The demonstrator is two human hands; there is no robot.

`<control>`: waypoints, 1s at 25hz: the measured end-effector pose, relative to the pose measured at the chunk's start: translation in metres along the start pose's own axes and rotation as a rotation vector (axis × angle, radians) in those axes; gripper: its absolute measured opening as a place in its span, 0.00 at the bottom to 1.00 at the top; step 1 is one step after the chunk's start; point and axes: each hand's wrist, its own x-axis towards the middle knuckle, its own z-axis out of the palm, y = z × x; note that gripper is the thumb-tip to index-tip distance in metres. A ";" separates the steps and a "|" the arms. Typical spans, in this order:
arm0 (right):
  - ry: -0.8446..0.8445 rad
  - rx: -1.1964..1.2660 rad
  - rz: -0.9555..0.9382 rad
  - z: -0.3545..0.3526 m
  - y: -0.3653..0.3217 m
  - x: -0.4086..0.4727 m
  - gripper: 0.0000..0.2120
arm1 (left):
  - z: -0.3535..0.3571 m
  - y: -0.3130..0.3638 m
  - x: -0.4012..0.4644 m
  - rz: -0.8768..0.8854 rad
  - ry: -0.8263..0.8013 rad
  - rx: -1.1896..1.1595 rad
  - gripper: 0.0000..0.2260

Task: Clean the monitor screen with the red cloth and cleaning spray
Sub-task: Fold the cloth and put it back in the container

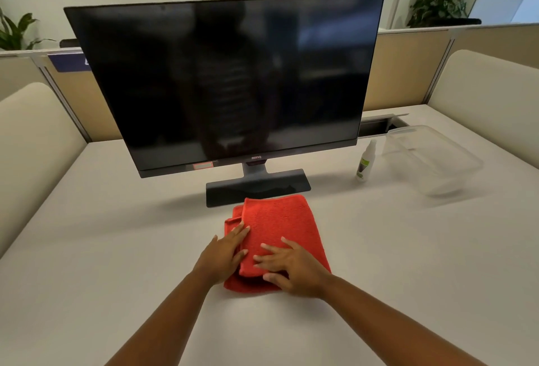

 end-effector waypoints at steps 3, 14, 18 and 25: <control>-0.194 -0.026 -0.052 0.004 0.005 -0.007 0.23 | 0.002 -0.002 -0.001 0.020 0.026 0.063 0.26; -0.136 -0.015 0.084 -0.046 0.035 -0.032 0.21 | 0.011 -0.006 0.001 0.229 -0.026 0.074 0.21; -0.091 -0.146 0.019 -0.044 0.035 -0.026 0.12 | 0.012 -0.006 -0.001 0.222 -0.036 -0.016 0.20; -0.158 0.428 0.284 -0.087 0.036 -0.003 0.09 | -0.023 0.002 0.001 0.013 -0.173 -0.399 0.18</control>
